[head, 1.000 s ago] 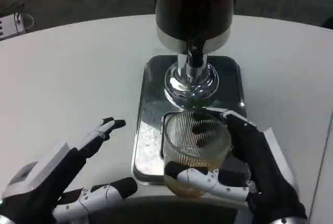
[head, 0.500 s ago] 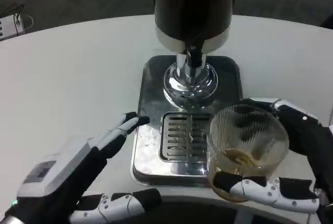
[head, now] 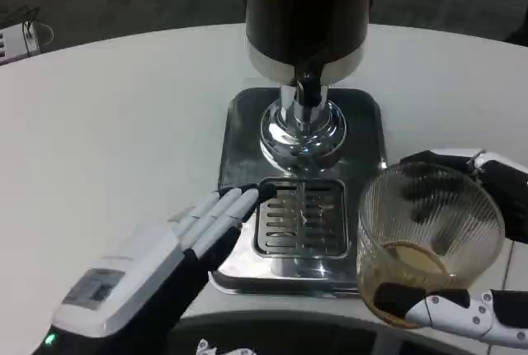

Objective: Grasp the cup under the faucet to collect the drink, then remove the cup.

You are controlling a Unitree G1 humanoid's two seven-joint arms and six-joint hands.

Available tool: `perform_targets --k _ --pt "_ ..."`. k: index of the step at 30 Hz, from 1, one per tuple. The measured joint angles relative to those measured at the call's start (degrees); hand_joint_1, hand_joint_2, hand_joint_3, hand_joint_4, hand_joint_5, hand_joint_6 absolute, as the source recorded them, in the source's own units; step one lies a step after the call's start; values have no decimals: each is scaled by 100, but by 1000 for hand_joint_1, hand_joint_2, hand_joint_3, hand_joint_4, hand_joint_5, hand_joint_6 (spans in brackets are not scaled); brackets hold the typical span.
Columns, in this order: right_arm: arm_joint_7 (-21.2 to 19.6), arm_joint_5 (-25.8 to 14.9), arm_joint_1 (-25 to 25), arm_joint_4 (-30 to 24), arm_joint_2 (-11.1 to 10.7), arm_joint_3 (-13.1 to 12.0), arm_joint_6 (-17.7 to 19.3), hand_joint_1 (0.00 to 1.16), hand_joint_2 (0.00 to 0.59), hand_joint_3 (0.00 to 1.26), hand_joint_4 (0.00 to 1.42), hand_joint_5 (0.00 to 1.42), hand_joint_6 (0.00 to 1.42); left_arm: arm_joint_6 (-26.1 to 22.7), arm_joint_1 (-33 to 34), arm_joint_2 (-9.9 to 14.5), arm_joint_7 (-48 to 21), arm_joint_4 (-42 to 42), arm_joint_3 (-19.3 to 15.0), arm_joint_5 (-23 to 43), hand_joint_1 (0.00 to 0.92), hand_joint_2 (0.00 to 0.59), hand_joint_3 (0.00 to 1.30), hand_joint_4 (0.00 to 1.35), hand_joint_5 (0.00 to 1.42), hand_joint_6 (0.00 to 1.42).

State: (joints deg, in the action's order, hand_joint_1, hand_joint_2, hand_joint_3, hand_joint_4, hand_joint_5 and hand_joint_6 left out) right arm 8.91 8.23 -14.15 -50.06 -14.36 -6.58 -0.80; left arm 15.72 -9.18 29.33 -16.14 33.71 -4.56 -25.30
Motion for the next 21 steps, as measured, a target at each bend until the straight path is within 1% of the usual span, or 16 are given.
perform_targets --k 9,21 --pt "193 -83 -170 -174 -17 -27 118 932 191 1038 1238 1424 1424 -41 -148 9 -144 177 40 -40 0 55 0 0 0 45" --pt "291 -87 -294 -261 12 14 131 927 182 1039 1238 1424 1424 -43 -285 88 -200 360 -57 -182 0 53 0 0 0 33"
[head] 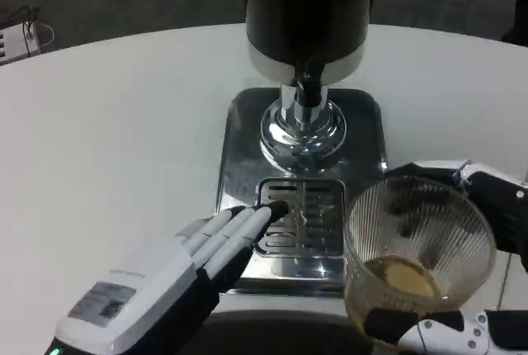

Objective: Grasp the cup under the faucet to collect the drink, then remove the cup.

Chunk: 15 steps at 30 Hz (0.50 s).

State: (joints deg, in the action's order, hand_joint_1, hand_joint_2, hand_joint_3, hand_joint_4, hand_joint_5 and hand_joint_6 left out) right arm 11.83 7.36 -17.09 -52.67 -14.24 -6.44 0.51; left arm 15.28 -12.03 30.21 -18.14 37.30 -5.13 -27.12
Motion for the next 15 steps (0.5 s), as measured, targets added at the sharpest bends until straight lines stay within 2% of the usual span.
perform_targets --k 15 --pt "21 9 -129 -151 18 125 5 920 180 1040 1224 1424 1424 2 -155 29 -2 16 -201 4 0 52 0 0 0 26"
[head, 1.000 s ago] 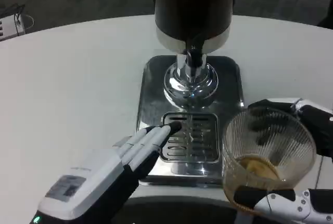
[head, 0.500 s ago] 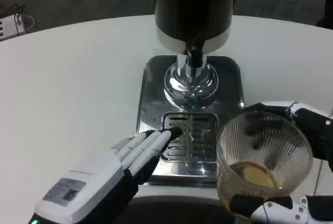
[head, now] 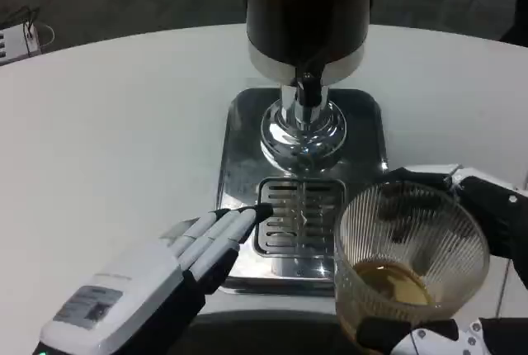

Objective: Grasp the cup under the faucet to collect the drink, then remove the cup.

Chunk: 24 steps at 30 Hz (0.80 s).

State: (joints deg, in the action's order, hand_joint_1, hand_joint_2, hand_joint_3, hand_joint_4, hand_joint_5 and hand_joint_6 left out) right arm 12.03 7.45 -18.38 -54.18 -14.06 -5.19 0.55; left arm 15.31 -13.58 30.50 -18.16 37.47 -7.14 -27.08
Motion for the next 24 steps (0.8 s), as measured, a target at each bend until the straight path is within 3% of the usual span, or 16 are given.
perform_targets --k 24 --pt "0 35 -163 -62 25 110 4 919 180 1040 1224 1424 1424 43 -286 0 -1 57 -141 163 0 52 0 0 0 26"
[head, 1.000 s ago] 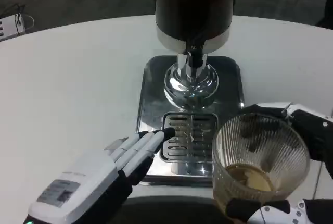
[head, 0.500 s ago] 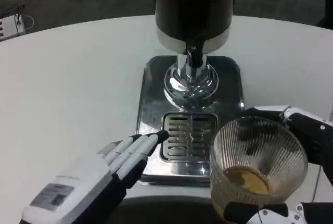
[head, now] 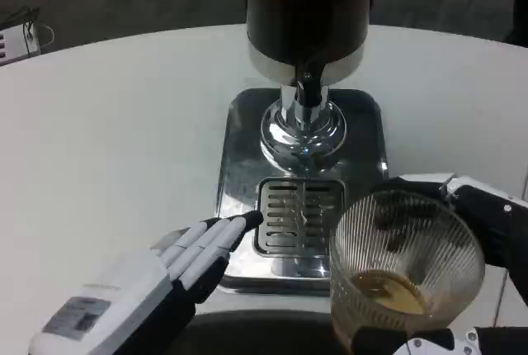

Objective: Grasp the cup under the faucet to collect the drink, then remove the cup.

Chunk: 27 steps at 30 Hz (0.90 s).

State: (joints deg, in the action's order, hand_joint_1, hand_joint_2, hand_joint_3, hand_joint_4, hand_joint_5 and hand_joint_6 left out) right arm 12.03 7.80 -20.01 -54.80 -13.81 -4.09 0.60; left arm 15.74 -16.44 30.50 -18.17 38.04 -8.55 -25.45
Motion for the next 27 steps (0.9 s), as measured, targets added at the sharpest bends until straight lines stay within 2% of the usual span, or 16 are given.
perform_targets --k 27 --pt "0 83 -102 -153 74 27 0 918 179 1040 1238 1424 1424 53 -133 -1 -21 92 -121 28 0 52 0 0 0 26"
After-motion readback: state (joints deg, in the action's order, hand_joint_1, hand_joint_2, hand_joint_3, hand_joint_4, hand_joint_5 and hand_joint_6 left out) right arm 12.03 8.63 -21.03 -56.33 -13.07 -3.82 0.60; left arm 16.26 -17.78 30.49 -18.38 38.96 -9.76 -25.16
